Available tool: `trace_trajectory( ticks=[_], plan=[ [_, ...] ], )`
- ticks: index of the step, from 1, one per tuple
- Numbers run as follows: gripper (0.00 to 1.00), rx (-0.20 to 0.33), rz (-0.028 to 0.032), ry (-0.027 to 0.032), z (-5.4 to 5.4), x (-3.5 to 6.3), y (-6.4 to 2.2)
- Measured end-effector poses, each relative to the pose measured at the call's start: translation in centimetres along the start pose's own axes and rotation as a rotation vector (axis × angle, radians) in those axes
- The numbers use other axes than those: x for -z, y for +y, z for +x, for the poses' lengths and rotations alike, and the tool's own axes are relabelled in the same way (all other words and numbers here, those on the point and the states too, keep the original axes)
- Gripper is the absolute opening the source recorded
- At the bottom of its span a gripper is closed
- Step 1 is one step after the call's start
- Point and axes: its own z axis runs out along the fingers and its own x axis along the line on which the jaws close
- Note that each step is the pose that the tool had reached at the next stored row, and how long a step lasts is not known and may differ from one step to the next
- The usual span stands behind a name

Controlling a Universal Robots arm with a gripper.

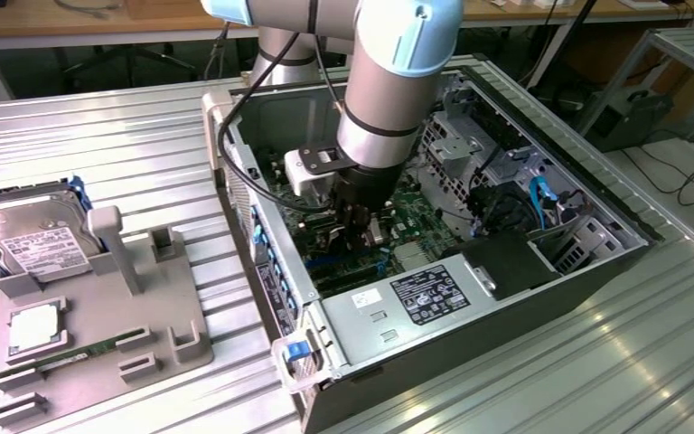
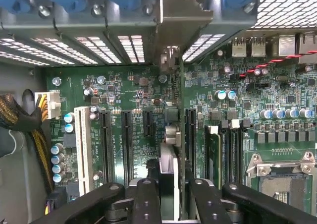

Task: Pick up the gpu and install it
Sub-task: 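Insert the gpu into the slot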

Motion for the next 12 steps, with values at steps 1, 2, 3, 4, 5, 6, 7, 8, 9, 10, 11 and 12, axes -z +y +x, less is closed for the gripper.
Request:
trace_trajectory(
  ticks=[1, 2, 3, 4, 5, 6, 7, 8, 9, 10, 11, 12],
  plan=[
    [0.28, 0.000, 0.0001, -0.0003, 0.0, -0.01, 0.00],
    [0.28, 0.000, 0.0001, -0.0002, 0.0, -0.01, 0.00],
    [0.28, 0.000, 0.0001, -0.0003, 0.0, -0.01, 0.00],
    [0.28, 0.000, 0.0002, -0.0005, 0.0, 0.03, 0.00],
    [0.28, 0.000, 0.0006, -0.0017, 0.0, 0.14, 0.00],
    [0.28, 0.000, 0.0011, -0.0025, -0.1, 0.62, 0.00],
    [0.28, 0.000, 0.0003, -0.0002, 0.0, 1.11, 0.01],
    [0.28, 0.000, 0.0003, -0.0002, 0.0, 1.11, 0.01],
    [0.28, 0.000, 0.0003, -0.0001, 0.0, 1.11, 0.01],
    [0.28, 0.000, 0.0002, 0.0000, 0.0, 1.12, 0.01],
    [0.28, 0.000, 0.0002, 0.0000, 0.0, 1.12, 0.01],
    [0.28, 0.000, 0.0002, 0.0000, 0.0, 1.12, 0.01]
  ],
)
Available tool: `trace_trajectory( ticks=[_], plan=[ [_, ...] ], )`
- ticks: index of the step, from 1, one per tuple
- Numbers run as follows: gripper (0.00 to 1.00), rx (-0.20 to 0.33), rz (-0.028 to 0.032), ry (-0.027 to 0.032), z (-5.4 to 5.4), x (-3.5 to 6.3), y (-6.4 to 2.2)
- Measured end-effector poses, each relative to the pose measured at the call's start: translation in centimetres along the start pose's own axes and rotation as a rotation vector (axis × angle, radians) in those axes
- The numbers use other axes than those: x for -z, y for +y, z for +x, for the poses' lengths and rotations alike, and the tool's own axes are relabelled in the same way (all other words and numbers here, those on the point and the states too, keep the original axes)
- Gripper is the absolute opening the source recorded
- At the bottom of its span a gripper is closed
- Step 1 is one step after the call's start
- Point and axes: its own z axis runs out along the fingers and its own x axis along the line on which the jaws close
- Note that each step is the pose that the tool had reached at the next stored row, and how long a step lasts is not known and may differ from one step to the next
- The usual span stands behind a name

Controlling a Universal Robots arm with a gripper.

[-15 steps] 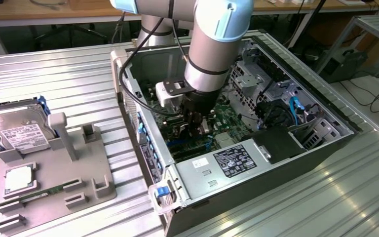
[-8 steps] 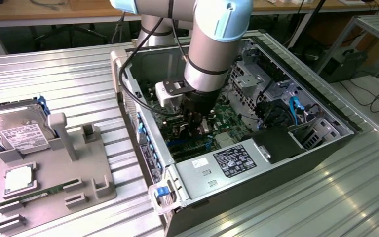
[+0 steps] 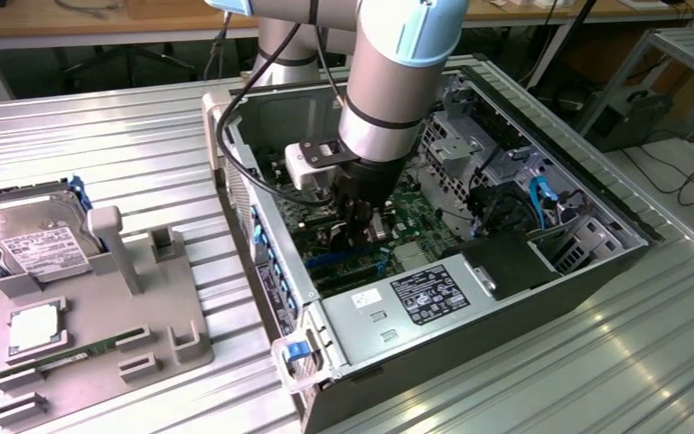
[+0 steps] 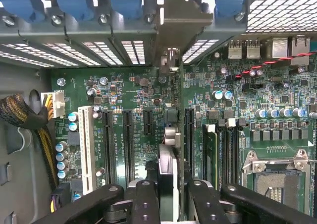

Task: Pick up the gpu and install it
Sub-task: 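Insert the gpu into the slot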

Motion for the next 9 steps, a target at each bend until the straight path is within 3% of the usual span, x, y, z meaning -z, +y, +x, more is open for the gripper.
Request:
trace_trajectory(
  ticks=[6, 9],
  plan=[
    [0.28, 0.000, 0.0000, 0.0000, 0.00, 0.00, 0.00],
    [0.28, 0.000, -0.0097, 0.0002, -0.01, 0.00, -0.15]
  ],
)
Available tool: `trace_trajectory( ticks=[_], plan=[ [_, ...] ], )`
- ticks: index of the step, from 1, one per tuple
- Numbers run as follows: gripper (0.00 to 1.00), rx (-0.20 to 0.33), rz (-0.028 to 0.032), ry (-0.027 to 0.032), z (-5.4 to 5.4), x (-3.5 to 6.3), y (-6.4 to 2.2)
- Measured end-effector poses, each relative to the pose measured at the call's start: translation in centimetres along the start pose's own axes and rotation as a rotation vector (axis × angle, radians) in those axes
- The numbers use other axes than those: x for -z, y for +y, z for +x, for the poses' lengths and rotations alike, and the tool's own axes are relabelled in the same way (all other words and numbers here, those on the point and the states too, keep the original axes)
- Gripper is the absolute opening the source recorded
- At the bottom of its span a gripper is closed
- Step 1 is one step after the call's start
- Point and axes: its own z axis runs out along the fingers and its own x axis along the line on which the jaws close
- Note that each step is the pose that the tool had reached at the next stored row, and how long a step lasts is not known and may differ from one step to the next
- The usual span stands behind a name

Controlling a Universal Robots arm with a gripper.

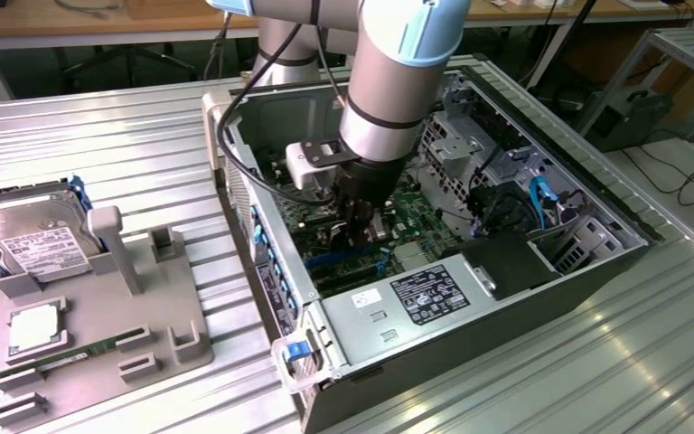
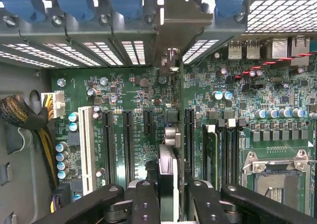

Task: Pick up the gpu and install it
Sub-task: 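Insert the gpu into the slot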

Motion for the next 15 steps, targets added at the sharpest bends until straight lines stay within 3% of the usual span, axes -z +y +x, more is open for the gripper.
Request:
trace_trajectory(
  ticks=[3, 6, 9, 15],
  plan=[
    [0.28, 0.000, -0.0111, 0.0006, 0.00, 0.01, -0.13],
    [0.28, -0.001, -0.0117, 0.0006, 0.00, 0.01, -0.13],
    [0.28, -0.001, -0.0115, 0.0085, -0.14, -0.01, -0.14],
    [0.28, -0.001, -0.0115, 0.0091, -0.18, -0.04, -0.10]
  ],
)
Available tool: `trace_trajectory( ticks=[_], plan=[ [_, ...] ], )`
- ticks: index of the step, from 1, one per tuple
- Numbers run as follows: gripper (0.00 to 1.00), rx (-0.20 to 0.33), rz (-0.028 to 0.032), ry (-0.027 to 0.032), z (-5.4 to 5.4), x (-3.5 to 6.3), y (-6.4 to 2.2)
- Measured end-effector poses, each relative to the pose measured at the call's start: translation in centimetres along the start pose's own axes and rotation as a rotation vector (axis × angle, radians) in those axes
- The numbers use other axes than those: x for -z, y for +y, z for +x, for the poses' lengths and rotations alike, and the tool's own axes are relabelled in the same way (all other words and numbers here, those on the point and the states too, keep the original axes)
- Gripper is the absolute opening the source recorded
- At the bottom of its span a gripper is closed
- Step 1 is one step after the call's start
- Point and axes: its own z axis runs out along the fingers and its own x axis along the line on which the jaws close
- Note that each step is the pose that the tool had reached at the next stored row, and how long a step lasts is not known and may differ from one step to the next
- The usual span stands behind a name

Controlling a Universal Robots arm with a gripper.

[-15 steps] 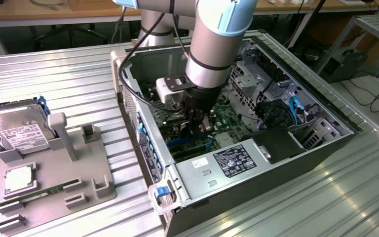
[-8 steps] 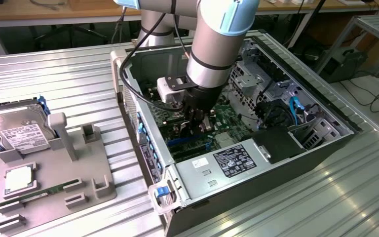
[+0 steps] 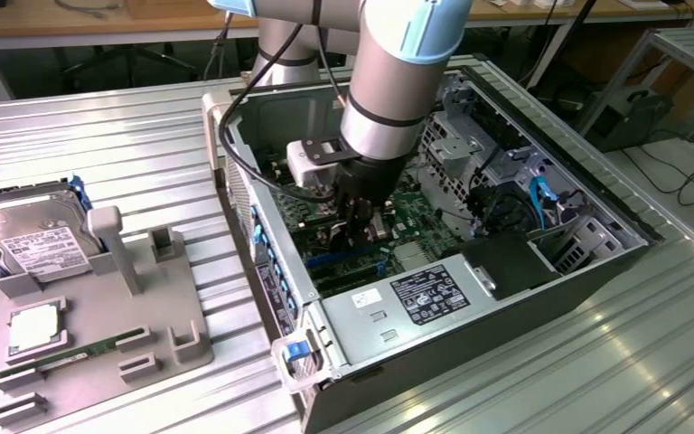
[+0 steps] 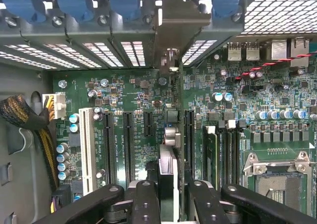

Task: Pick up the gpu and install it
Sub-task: 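Insert the gpu into the slot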

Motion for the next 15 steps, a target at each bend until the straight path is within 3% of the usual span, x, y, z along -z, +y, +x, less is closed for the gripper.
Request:
trace_trajectory(
  ticks=[5, 15],
  plan=[
    [0.28, 0.000, -0.0014, -0.0002, 0.0, -0.44, 0.02],
    [0.28, 0.000, -0.0120, 0.0009, 0.0, -1.35, 0.00]
  ],
)
